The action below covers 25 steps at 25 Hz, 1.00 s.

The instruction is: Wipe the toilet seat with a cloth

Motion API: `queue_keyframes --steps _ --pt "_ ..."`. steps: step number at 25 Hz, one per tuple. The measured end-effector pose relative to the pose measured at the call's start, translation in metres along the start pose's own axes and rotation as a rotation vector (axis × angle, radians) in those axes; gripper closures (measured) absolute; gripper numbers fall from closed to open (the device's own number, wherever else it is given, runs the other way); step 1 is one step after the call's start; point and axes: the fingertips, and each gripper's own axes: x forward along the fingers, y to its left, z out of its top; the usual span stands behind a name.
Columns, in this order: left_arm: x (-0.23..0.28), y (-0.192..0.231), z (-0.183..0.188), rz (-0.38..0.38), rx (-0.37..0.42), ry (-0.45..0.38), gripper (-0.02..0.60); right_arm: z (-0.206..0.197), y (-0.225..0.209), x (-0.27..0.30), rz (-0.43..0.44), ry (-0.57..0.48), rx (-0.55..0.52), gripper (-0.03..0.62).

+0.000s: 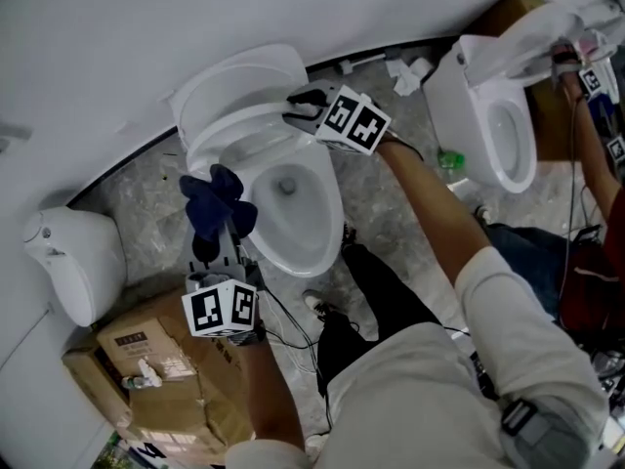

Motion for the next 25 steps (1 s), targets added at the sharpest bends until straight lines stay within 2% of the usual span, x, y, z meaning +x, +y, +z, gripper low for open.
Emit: queue_keyframes --steps 7,12,17,25 --pt "-0.053 -0.005 -0.001 -0.042 0.024 -0.011 0.543 -0.020 0.052 -0.025 -0.003 0.035 -0.003 0.442" --pt "-0.099 -0.002 -0.011 -0.053 0.028 -0.001 0.543 -0.049 0.103 -0.044 0.038 0.100 -0.027 0.418" --pt "-0.138 0.002 -0.026 -0.059 0.026 0.008 0.543 -0.092 0.159 -0.057 0.114 0.217 -0.086 0.390" --pt "-0.168 0.003 -0.052 -0.088 0.015 0.014 0.543 -0.146 0.217 -0.065 0.136 0.351 -0.146 0.375"
